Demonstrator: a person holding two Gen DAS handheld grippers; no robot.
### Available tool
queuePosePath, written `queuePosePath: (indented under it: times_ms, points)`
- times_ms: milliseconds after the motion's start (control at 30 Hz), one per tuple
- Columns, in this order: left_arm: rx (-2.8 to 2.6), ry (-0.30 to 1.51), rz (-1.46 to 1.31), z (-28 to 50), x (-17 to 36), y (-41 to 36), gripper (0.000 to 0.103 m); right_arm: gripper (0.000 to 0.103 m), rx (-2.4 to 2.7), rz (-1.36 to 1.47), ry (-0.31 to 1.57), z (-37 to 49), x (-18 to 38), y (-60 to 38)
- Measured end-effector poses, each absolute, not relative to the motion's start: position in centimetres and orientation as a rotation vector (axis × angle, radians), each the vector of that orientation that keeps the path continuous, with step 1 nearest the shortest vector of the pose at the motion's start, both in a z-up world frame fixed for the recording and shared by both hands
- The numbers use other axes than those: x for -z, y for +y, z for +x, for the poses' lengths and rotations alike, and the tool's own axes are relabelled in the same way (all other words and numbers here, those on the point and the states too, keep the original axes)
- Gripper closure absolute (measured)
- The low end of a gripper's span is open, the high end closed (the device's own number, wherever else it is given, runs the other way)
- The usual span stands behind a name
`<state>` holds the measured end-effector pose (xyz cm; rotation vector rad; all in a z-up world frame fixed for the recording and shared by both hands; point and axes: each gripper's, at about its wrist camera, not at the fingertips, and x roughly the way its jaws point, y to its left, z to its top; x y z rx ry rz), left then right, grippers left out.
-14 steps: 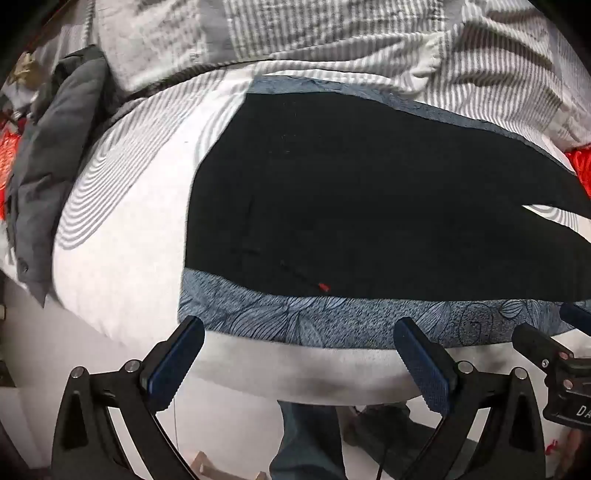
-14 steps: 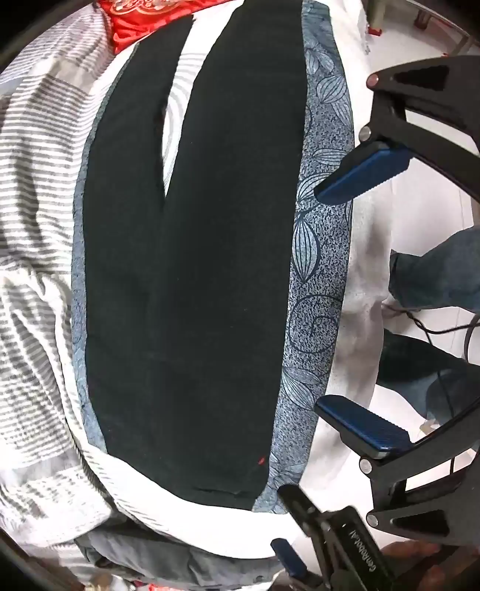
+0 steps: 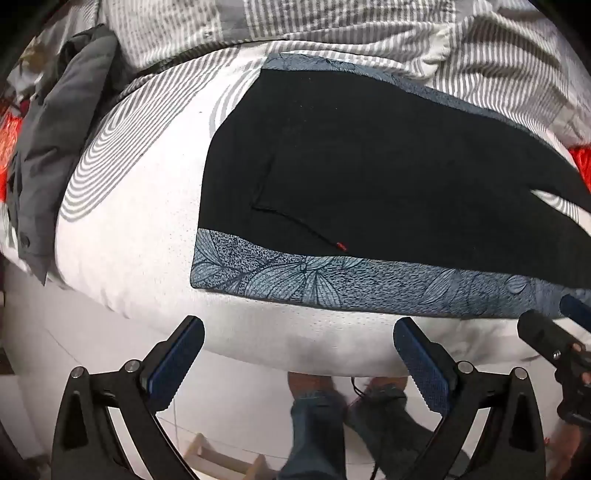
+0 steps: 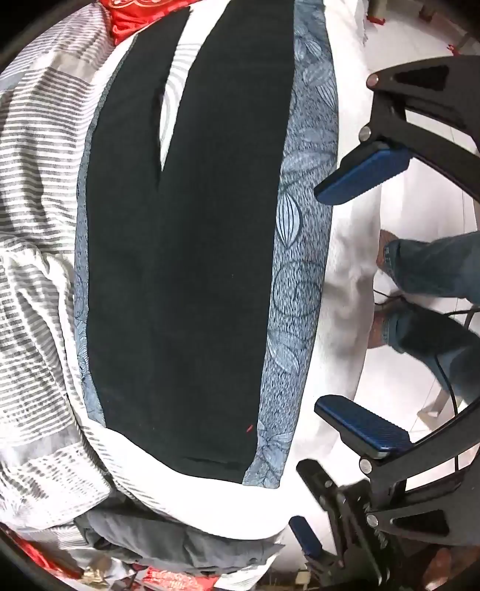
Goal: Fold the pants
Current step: 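Position both grippers open above the grey patterned waistband of the black pants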
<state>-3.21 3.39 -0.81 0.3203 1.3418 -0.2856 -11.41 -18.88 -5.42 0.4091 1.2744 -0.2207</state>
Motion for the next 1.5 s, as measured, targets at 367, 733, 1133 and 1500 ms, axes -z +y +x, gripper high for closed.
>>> queuePosePath:
  times_ms: [367, 733, 1133, 1500]
  points:
    - [0.339, 1.378, 0.348, -1.4, 1.1, 3.6, 0.000, 0.000, 0.304, 0.460, 1.304, -10.6, 5.4, -17.9]
    - [0.351, 1.389, 0.361, -0.9, 1.7, 3.7, 0.000, 0.000, 0.352, 0.484, 1.326, -10.4, 5.7, -17.0]
    - [0.366, 1.379, 0.357, -1.0, 1.4, 3.5, 0.000, 0.000, 0.365, 0.503, 1.328, -10.7, 5.5, -17.3]
    - [0.373, 1.379, 0.372, -1.3, 1.5, 2.8, 0.000, 0.000, 0.378, 0.517, 1.325, -11.5, 5.6, -18.0]
